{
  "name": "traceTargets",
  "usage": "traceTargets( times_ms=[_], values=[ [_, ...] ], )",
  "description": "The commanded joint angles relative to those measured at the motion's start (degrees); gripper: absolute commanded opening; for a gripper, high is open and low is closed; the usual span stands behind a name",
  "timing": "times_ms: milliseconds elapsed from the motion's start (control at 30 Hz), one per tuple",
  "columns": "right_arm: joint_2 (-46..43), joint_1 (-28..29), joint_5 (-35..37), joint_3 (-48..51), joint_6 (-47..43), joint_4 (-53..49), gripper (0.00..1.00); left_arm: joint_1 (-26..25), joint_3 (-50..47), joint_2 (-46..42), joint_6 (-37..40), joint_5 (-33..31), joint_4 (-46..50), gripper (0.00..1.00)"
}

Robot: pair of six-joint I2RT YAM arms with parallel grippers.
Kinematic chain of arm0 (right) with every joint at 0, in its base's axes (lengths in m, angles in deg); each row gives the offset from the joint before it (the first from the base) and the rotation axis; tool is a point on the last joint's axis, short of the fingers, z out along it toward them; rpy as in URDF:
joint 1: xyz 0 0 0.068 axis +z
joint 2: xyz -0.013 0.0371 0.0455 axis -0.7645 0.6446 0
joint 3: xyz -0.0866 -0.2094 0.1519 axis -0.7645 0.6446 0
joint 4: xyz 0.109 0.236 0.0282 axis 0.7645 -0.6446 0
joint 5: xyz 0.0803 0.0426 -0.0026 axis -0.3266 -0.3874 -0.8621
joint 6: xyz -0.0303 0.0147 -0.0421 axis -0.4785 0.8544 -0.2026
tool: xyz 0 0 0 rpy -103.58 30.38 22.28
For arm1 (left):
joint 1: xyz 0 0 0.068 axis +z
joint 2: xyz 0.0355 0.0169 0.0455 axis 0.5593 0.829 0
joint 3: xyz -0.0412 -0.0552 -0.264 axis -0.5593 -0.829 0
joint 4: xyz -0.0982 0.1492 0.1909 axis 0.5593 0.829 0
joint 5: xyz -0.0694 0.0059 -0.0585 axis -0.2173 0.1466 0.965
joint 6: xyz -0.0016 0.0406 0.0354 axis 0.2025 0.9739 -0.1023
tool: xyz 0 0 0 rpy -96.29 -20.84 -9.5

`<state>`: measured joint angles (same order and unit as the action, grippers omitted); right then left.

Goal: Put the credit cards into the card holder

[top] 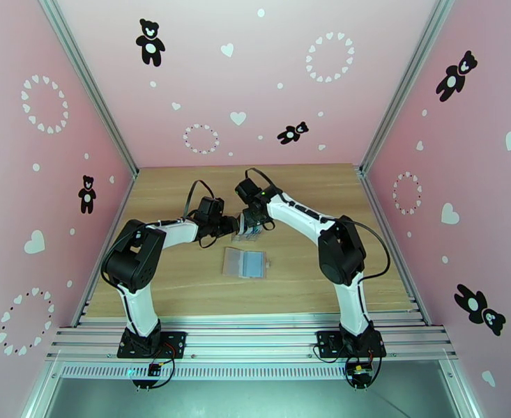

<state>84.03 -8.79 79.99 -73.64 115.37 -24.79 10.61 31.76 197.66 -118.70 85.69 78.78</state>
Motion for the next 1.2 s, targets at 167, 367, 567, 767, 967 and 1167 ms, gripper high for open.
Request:
traceTargets(
  times_ms=[167,367,567,767,967,1167],
  values=[
    [-0.4,0.0,1.0,0.6,0.6,-1.0,0.44,0.8,-0.1,0.5,0.5,-2.8,3.5,0.41],
    [0.6,0.0,0.6,0.6,0.4,-1.4,0.44,0.8,0.0,0.5,0.5,-2.6,3.5,0.41],
    [0.4,0.0,1.7,1.6,0.5,-1.7,0.45,0.8,0.0,0.6,0.6,-2.7,3.7,0.41],
    [-0.7,0.0,2.4,3.0,0.7,-1.2,0.48,0.8,-0.1,0.5,0.6,-2.7,3.6,0.41],
    [-0.4,-0.2,-0.8,3.7,0.9,0.1,0.51,0.9,-0.1,0.5,0.6,-2.5,3.6,0.41],
    [0.5,-0.8,-0.8,3.8,1.1,0.1,0.51,0.8,-0.1,0.4,0.6,-2.7,3.7,0.41]
  ],
)
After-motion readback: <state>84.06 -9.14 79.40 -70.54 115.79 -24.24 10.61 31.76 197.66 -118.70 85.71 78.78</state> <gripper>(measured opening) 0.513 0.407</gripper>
